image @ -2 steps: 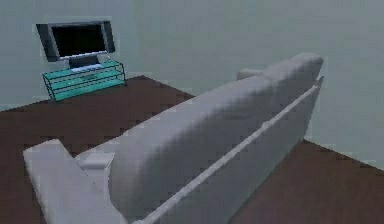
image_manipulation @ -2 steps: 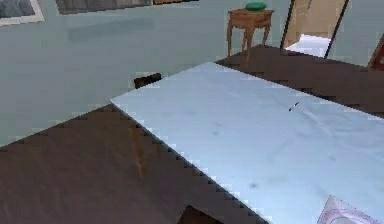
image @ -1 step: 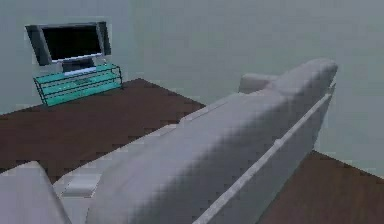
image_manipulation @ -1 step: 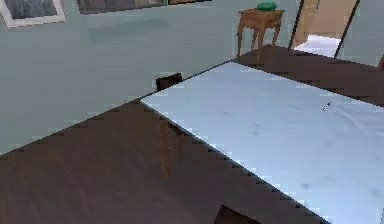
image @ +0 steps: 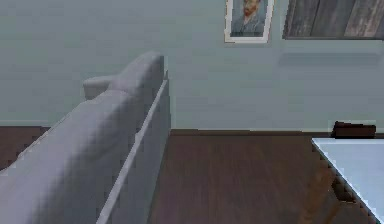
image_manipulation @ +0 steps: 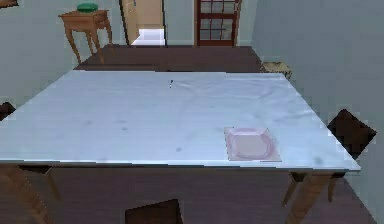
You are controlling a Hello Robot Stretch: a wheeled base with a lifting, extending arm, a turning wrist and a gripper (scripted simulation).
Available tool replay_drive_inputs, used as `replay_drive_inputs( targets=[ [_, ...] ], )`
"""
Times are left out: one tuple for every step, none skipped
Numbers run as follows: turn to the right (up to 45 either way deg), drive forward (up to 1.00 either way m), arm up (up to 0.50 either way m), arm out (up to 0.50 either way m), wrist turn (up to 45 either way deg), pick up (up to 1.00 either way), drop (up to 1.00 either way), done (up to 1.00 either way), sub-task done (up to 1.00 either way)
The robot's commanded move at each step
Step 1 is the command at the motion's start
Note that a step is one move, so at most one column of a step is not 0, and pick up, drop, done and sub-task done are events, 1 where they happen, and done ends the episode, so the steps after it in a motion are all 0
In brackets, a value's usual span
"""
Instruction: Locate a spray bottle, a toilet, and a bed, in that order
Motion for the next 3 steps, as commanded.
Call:
replay_drive_inputs(
  targets=[
    [0.0, 0.30, 0.00, 0.00, 0.0, 0.00, 0.00, 0.00, 0.00],
    [18.0, 0.00, 0.00, 0.00, 0.0, 0.00, 0.00, 0.00, 0.00],
    [0.0, 0.95, 0.00, 0.00, 0.0, 0.00, 0.00, 0.00, 0.00]
  ],
)
